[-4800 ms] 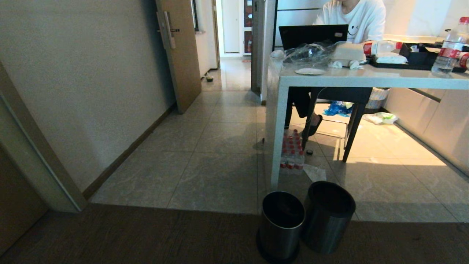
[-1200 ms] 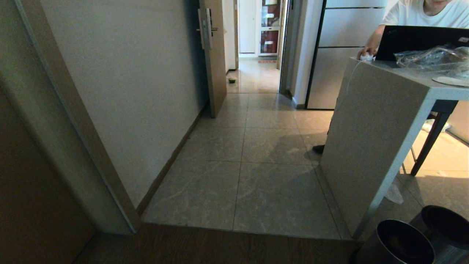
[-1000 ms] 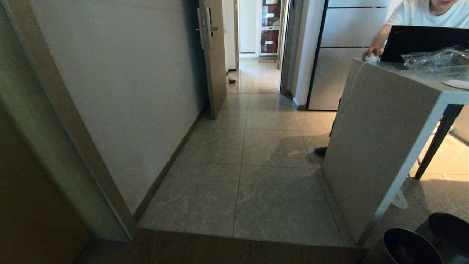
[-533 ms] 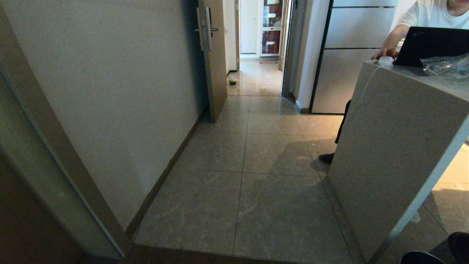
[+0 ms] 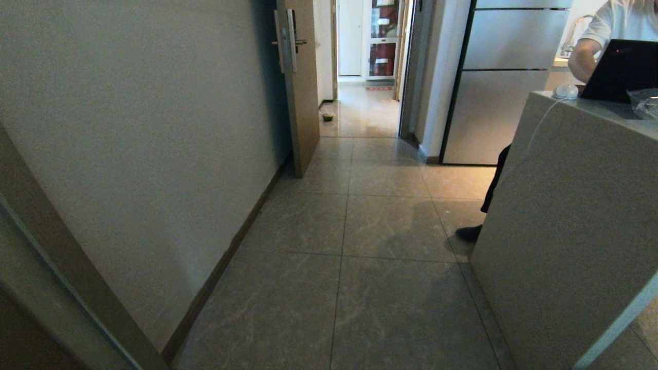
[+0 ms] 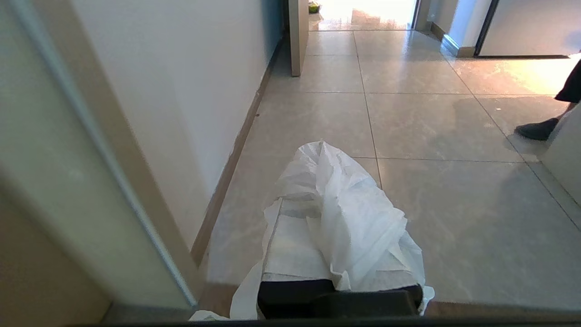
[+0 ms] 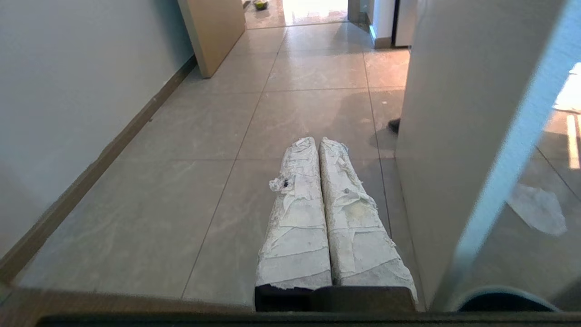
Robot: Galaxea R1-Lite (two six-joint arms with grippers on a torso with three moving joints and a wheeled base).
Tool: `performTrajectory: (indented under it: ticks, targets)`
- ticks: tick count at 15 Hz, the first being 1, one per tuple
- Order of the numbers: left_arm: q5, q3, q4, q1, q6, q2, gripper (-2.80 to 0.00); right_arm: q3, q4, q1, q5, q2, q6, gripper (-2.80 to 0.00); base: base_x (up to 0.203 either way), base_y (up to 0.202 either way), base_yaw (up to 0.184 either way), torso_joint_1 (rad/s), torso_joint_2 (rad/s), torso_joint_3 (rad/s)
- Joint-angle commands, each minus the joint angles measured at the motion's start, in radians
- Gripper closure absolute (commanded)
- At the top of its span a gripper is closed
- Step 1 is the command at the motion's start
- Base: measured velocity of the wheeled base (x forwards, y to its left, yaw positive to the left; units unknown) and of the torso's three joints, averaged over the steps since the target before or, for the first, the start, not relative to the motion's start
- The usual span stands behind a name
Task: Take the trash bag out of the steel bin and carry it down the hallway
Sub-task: Put the trash bag at the door
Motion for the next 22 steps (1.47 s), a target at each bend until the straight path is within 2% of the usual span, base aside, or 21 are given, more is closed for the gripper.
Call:
performTrajectory:
  ticks: [1,22]
  targets:
    - [0.000,0.000,0.000,0.000,0.000,0.001,0.00,0.000,0.000,0.000,0.000,0.000,0.000,0.00,0.189,0.000,0.005,0.007,0.00,0.006]
    - [-0.001,0.002,0.000,0.000,-0.004,0.000,0.00,0.000,0.000,0.001,0.000,0.000,0.000,0.00,0.189,0.000,0.001,0.003,0.00,0.002]
